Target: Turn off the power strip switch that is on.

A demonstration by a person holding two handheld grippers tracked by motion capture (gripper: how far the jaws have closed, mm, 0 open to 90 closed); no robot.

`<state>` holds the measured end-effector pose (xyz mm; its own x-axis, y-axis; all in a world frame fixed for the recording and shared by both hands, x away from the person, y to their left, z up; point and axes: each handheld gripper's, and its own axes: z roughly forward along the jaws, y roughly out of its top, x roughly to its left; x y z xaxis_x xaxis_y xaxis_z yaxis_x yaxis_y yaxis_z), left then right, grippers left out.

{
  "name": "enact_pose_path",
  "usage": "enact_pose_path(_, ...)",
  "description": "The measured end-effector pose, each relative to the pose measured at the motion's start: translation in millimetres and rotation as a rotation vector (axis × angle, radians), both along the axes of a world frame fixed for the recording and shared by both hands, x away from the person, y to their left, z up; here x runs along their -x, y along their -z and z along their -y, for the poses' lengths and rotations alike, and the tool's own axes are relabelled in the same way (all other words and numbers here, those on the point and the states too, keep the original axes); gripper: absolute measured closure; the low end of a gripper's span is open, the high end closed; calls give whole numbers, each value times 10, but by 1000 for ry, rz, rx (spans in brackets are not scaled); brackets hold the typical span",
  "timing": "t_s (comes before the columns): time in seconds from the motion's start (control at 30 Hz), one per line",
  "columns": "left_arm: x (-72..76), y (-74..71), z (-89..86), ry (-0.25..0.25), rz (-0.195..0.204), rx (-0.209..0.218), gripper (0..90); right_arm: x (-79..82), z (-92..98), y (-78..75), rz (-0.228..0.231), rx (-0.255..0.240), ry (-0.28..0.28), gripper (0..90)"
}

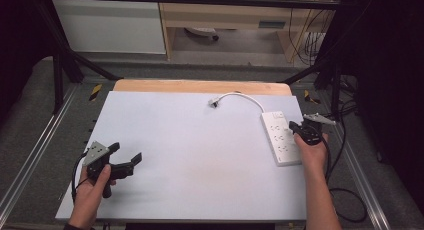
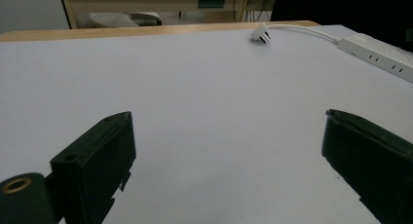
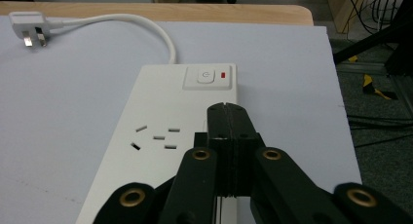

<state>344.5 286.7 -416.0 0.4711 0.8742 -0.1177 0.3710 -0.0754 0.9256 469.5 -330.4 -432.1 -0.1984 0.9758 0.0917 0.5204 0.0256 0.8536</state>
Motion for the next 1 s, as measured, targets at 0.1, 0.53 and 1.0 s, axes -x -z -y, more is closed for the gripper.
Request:
enact_pose_path(0.1,-1,3,4,0,-2,2,55,-8,-3,15,-9,-1,-3,900)
enact_pose_path(0.53,1,4,5,1,-3,1,56,-40,-33,61,-23,36,-19,900)
enact_pose_path(1.0,0,4,6,3,-3,-2,56,-58,-48,80,-31,58,-27,900)
